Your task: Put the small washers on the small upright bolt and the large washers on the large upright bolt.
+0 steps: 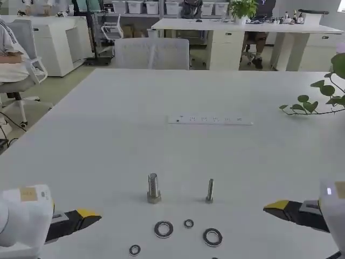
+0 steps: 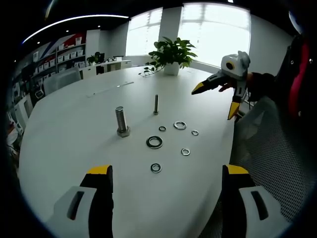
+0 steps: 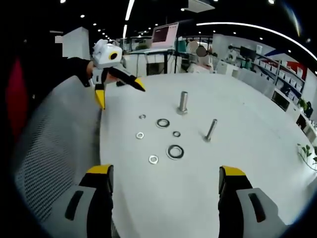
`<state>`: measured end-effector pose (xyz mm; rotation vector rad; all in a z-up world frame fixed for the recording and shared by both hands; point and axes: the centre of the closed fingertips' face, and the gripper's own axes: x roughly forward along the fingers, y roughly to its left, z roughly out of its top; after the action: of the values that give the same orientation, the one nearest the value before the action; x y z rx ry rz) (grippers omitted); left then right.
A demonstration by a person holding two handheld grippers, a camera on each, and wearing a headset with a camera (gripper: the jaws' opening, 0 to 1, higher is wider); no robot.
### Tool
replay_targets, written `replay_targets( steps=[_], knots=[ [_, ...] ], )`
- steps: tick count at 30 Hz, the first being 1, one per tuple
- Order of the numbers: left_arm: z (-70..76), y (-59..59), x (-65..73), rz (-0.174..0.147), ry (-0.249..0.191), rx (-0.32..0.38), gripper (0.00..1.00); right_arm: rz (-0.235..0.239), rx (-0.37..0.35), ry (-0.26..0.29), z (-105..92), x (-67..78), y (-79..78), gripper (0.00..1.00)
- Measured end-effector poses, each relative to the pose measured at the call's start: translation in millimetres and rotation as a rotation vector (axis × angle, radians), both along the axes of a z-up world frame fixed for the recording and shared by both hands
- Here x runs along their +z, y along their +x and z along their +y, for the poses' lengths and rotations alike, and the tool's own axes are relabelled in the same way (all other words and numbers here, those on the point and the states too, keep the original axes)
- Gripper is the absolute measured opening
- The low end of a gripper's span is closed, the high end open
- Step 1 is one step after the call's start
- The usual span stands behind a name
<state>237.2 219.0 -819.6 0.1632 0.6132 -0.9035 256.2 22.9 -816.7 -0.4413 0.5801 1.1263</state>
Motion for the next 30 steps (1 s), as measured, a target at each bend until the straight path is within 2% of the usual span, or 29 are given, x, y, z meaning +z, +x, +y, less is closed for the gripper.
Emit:
replay_targets(
  steps=[15, 21, 30],
  knots=[
    [-0.4, -0.7, 0.2, -0.002, 0.002, -0.002, 0.91, 0.001, 0.012, -0.016, -1.2, 1.1, 0.4, 0.88],
    [-0.5, -0.9, 0.7, -0.004, 0.001, -0.002, 0.91, -0.004, 0.030, -0.047, -4.5, 2.5, 2.1, 0.88],
    [0.4, -0.1, 1.4, -0.006, 0.002, -0.003, 0.91, -0.029, 0.076, -0.095, -2.0, 9.4, 13.4, 0.87]
  ],
)
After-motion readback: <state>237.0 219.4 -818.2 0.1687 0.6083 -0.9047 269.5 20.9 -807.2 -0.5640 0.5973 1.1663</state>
